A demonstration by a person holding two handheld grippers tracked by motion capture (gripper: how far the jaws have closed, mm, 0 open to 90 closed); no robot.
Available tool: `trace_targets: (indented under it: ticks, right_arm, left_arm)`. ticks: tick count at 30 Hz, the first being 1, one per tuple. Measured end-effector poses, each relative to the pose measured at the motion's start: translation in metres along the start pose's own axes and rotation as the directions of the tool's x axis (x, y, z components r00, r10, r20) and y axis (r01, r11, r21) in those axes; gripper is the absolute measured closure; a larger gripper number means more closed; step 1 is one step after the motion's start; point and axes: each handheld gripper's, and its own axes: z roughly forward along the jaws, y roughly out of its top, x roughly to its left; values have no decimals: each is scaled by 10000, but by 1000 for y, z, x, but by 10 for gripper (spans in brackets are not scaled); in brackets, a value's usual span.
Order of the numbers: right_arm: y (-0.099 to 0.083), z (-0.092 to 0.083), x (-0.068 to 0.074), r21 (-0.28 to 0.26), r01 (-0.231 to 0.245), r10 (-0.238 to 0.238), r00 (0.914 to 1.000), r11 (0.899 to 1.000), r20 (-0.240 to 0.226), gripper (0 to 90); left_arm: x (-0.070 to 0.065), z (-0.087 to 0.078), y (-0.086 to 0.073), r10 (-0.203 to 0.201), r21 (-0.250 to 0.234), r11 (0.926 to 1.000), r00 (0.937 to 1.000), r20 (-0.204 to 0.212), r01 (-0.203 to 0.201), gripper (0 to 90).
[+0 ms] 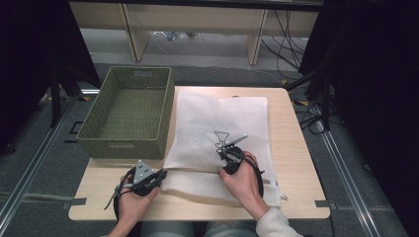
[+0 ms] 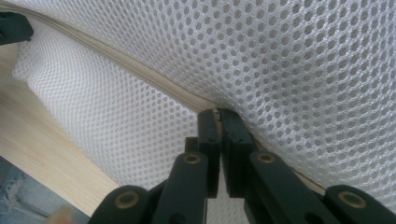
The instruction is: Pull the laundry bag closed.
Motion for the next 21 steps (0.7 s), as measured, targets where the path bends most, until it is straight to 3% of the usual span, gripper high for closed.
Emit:
trace_targets:
  ticks: [4,6,8,9,18,21]
  right_arm:
    - [-1,-2,2,151,-266,265,9996,9995,31,884]
    - [0,-1,-1,-3,155,-155,9999,9999,55,884]
    - [0,-2,-1,121,-44,43,9999,9999,124,884]
    - [0,-1,-3,-83,291,-290,9996,9995,26,884]
    - [-1,-4,0,271,-438,435,9990,9987,106,884]
    - [-1,-3,-3,234,-208,203,9996,9995,220,884]
  left_arm:
    - [-1,0,0,-163,-5,9999,9999,-6,163,840]
    - [-1,0,0,-164,-1,9999,9999,-2,164,840]
    - [-1,0,0,-167,-5,9999,9999,-1,167,841]
    - [-1,0,0,-168,-5,9999,9999,0,168,840]
    - [-1,0,0,-175,4,9998,9998,-1,175,840]
    - [-1,0,0,-182,0,9998,9998,10,182,840]
